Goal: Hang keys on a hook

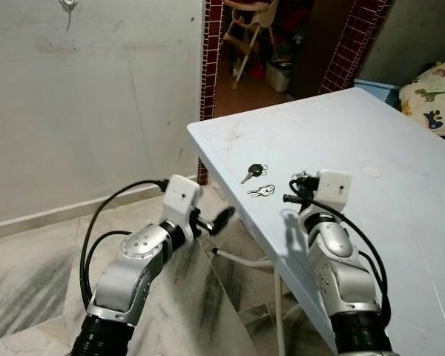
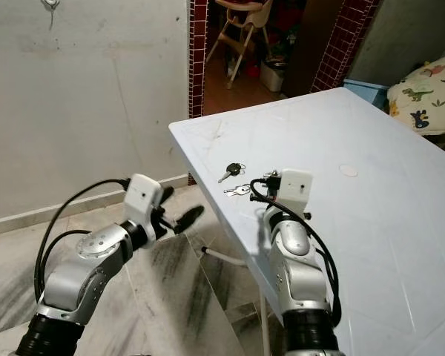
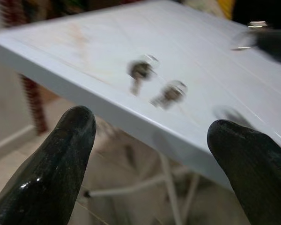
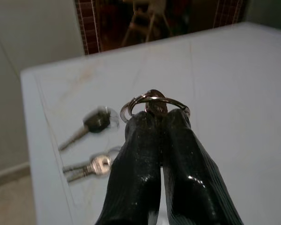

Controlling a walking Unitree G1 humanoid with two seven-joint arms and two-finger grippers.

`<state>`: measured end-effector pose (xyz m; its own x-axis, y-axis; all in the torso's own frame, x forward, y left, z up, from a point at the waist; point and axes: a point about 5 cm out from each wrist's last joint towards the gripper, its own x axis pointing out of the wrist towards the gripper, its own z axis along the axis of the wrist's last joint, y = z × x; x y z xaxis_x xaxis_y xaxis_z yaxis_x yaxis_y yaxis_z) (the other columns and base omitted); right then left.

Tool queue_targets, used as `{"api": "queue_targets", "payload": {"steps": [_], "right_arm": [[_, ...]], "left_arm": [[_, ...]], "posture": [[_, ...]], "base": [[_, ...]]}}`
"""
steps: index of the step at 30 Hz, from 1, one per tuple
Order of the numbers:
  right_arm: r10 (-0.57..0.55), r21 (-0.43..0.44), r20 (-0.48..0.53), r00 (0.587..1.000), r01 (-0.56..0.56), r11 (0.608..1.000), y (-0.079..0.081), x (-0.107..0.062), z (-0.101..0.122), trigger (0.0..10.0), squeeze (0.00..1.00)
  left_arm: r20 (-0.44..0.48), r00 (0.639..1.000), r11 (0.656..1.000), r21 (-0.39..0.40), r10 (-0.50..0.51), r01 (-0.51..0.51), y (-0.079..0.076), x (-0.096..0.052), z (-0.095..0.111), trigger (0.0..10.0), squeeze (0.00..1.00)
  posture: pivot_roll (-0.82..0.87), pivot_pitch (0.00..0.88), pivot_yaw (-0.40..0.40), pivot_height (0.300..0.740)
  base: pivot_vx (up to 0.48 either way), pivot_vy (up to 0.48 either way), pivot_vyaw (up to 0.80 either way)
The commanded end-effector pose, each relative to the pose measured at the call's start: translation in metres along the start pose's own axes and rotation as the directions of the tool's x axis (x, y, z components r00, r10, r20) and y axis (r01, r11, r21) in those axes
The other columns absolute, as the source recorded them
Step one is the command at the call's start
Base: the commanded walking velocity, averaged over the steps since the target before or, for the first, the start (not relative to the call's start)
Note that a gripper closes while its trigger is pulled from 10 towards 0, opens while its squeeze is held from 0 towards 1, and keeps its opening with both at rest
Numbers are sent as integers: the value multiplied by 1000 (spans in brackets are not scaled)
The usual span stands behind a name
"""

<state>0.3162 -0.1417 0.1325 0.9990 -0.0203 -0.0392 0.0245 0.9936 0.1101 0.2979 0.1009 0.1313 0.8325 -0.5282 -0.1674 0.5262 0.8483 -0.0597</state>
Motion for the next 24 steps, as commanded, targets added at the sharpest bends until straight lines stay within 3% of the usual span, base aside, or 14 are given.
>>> {"api": "queue_targets", "payload": {"steps": [1, 2, 12, 17, 19, 24], "right_arm": [[15, -12, 46, 999, -14, 1000, 0, -2, 12, 1216, 0], [34, -12, 56, 998, -34, 999, 2, -6, 17, 10000, 0], [121, 2, 84, 989, -121, 993, 9, -36, 25, 10000, 0], [96, 36, 40, 995, -98, 995, 6, -38, 18, 10000, 0], [99, 31, 48, 994, -100, 994, 7, -36, 20, 10000, 0], [95, 34, 54, 994, -97, 995, 7, -31, 24, 10000, 0]], "left_arm": [[26, 999, 999, 24, 42, -42, 4, 1, 5, 10000, 0], [46, 995, 996, 22, 85, -86, 8, -1, 7, 10000, 0], [115, 966, 971, 41, 231, -237, 15, -8, 10, 10000, 0], [66, 967, 969, -10, 246, -246, 14, -4, 5, 10000, 0], [89, 968, 971, 32, 235, -239, 13, -3, 9, 10000, 0], [79, 969, 972, 22, 233, -235, 15, 0, 10, 10000, 0]], "posture": [[110, 0, -81, 740], [106, 0, -83, 740], [106, 0, -88, 740], [105, 0, -87, 740], [106, 0, -84, 740], [113, 0, -81, 740]], "base": [[0, 0, 0], [0, 0, 0], [0, 0, 0], [0, 0, 765], [0, 0, 800], [0, 0, 796]]}}
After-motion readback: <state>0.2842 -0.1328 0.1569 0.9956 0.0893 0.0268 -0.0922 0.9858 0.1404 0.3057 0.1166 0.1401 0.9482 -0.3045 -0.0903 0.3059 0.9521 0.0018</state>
